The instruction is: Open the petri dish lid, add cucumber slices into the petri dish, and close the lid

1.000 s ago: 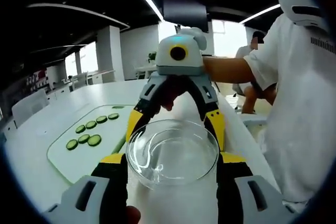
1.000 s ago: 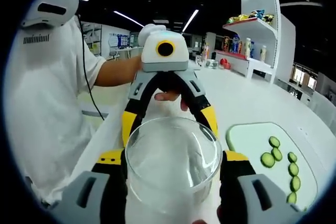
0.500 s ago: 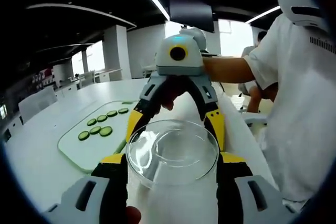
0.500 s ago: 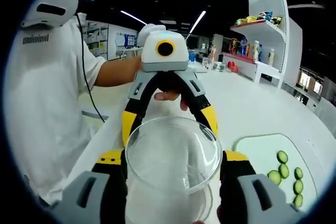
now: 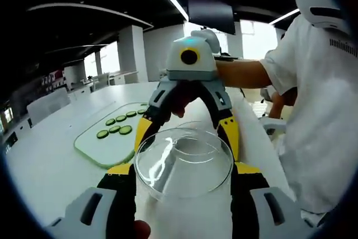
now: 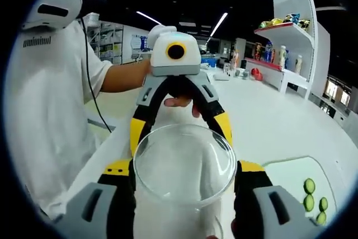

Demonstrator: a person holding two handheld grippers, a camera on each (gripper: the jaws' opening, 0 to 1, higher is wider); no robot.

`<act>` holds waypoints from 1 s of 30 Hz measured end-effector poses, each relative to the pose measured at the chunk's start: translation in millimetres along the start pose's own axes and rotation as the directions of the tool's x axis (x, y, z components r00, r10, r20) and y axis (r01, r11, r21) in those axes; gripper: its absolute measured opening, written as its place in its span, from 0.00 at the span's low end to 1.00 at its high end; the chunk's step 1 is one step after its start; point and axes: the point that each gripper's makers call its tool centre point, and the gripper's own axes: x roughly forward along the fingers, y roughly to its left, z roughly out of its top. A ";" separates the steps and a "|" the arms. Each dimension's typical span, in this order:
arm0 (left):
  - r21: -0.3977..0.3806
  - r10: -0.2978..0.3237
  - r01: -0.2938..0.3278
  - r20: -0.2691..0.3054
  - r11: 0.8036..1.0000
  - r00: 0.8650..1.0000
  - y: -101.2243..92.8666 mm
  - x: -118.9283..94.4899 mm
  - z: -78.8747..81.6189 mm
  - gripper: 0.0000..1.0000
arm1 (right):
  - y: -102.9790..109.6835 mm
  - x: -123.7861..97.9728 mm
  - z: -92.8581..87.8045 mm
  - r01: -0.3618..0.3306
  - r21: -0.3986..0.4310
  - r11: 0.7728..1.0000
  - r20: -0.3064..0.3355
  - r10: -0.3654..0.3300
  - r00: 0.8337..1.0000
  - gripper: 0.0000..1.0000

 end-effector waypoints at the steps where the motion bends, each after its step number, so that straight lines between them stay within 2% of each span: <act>1: -0.003 0.003 -0.003 -0.001 1.000 1.000 0.5 -1.2 -1.3 0.69 | 0.0 2.0 0.2 -0.004 -0.001 1.000 -0.002 0.004 1.000 0.71; 17: -0.026 0.043 -0.044 -0.034 0.999 0.999 7.1 -16.3 -17.9 0.69 | -0.9 26.1 1.5 -0.052 -0.016 0.999 -0.015 0.052 0.999 0.71; 30: -0.043 0.045 -0.048 -0.049 0.998 0.998 7.3 -17.8 -27.4 0.69 | 0.5 33.2 -4.3 -0.075 -0.007 0.997 -0.038 0.075 0.996 0.71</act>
